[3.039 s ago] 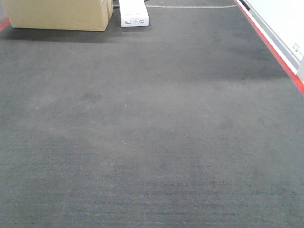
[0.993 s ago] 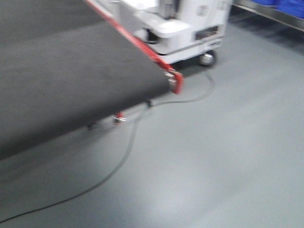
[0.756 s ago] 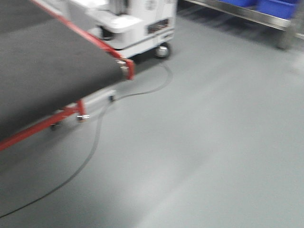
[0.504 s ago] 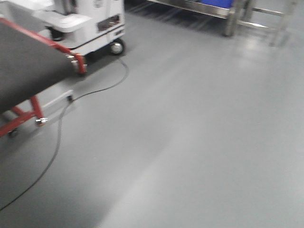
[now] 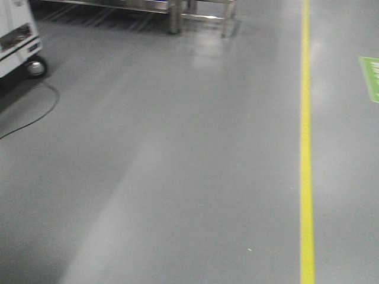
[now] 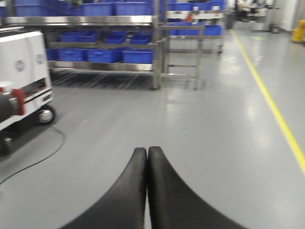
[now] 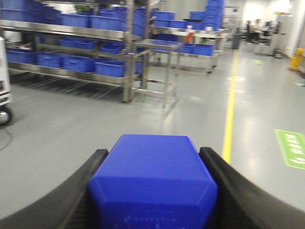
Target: Pour parts from conveyor to right shelf
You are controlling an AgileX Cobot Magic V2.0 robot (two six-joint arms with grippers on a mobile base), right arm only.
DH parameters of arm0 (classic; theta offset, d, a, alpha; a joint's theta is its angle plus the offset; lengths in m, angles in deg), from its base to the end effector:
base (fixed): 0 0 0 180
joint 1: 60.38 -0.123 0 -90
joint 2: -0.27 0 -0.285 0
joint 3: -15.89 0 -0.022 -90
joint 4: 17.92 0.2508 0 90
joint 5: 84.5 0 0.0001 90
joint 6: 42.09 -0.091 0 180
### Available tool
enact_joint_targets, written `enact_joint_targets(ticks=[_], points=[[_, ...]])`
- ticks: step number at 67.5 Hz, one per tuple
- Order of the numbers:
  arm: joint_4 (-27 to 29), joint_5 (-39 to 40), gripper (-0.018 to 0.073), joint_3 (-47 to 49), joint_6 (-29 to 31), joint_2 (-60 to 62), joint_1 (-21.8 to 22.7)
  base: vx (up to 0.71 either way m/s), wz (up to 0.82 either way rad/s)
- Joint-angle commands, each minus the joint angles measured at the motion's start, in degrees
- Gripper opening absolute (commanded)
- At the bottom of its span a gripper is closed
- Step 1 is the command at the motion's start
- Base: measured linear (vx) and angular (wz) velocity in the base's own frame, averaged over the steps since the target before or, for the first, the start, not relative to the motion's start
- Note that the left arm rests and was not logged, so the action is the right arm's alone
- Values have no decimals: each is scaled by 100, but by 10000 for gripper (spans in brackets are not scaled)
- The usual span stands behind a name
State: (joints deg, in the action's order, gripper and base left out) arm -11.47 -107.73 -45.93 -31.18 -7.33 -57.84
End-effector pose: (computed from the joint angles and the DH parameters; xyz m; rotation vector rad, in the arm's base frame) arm 0.0355 0.0025 0.2654 -0.0686 1.6136 -0.0656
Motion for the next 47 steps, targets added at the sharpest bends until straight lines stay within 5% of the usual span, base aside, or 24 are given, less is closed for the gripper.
enact_joint_targets(ticks=[1, 25, 47], points=[[-12, 429, -6, 157, 47, -73, 25, -15, -69], [-7, 429, -6, 157, 47, -73, 34, -11, -57], [-7, 429, -6, 157, 47, -73, 34, -2, -20]])
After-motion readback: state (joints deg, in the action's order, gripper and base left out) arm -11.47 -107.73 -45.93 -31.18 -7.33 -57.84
